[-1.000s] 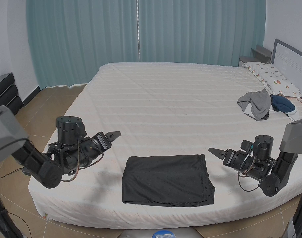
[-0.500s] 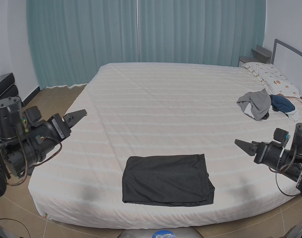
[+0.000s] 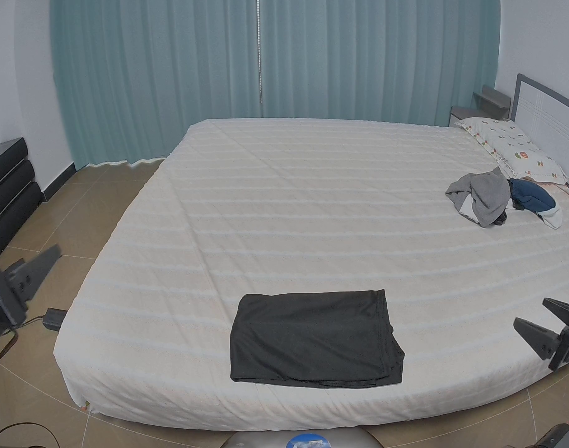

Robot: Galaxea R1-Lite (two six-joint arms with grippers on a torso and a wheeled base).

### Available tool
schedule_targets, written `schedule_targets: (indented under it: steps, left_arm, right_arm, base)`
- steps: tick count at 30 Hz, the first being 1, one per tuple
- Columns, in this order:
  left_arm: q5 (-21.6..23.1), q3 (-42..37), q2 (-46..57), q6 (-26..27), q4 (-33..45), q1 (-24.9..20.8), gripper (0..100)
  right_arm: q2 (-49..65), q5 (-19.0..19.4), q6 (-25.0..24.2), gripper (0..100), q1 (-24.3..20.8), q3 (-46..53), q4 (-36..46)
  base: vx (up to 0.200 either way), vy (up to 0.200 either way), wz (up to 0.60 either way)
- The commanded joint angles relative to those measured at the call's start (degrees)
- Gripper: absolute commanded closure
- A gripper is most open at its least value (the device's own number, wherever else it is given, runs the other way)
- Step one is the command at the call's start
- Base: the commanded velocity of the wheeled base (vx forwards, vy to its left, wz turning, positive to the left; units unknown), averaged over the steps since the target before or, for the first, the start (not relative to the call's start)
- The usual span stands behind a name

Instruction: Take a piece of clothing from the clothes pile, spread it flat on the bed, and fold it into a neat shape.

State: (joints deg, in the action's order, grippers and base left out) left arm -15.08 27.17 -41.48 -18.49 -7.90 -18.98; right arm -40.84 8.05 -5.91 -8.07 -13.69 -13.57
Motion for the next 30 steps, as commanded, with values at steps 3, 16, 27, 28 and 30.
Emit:
schedule_targets:
  steps: [3,16,27,28,30]
  left_arm:
    - [-4.78,-0.89,22.85,8.30,12.21,6.59,0]
    - [-4.17,-2.39,37.09,20.43,17.92,16.61,0]
    - [-1.80,-7.66,41.22,21.57,17.39,18.98,0]
    - [-1.18,-9.16,41.22,21.66,17.22,18.98,0]
    - [0.84,-11.62,41.22,21.66,16.25,18.98,0]
  right_arm:
    - [19.74,2.94,7.67,0,5.61,0.95,11.72]
    - [27.83,4.87,10.57,0,5.52,1.03,16.64]
    - [39.52,4.96,12.24,0,7.63,1.47,26.14]
    - [40.49,4.96,12.33,0,7.89,1.56,27.02]
    - [40.75,4.87,12.59,0,8.07,1.91,28.07]
  base:
    - [0.000,0.000,0.00]
    - [0.000,0.000,0.00]
    - [0.000,0.000,0.00]
    - [0.000,0.000,0.00]
    - [0.000,0.000,0.00]
